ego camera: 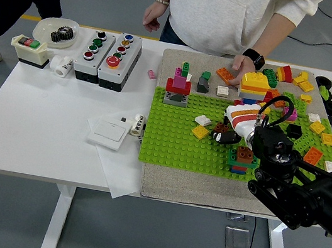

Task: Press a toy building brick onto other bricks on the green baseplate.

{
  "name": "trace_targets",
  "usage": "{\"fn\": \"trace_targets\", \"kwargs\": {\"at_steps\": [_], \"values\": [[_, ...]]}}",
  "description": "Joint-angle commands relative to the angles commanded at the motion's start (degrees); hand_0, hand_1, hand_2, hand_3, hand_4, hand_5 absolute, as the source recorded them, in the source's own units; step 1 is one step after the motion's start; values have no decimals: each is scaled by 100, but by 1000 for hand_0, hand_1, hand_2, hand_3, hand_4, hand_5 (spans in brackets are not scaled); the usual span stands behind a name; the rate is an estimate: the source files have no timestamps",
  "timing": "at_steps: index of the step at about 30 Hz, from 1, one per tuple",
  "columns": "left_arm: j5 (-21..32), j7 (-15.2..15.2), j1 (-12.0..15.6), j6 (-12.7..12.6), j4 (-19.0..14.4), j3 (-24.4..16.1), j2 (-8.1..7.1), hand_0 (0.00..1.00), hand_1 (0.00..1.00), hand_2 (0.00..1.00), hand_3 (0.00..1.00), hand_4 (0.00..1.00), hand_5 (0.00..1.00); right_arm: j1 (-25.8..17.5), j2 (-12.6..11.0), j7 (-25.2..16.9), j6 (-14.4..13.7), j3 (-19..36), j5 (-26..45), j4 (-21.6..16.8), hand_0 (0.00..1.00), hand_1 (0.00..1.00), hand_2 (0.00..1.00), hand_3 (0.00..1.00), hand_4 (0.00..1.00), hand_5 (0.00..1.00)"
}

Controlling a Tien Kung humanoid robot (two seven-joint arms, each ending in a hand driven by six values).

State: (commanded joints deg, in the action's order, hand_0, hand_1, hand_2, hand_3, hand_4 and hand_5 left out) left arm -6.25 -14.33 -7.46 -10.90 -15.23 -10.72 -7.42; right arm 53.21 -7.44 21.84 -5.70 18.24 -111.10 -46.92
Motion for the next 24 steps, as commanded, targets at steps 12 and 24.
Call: {"fn": "trace_targets", "kwargs": {"at_steps": [12,24], "values": [[33,17,-14,4,3,20,3,457,571,725,773,804,805,-2,-45,-84,-99,2,-180,-45,320,313,414,452,668,584],[92,43,-37,5,5,63,1,458,571,724,772,802,806,-6,-109,-146,-139,10,-318,-73,283,259,360,393,653,514]]}}
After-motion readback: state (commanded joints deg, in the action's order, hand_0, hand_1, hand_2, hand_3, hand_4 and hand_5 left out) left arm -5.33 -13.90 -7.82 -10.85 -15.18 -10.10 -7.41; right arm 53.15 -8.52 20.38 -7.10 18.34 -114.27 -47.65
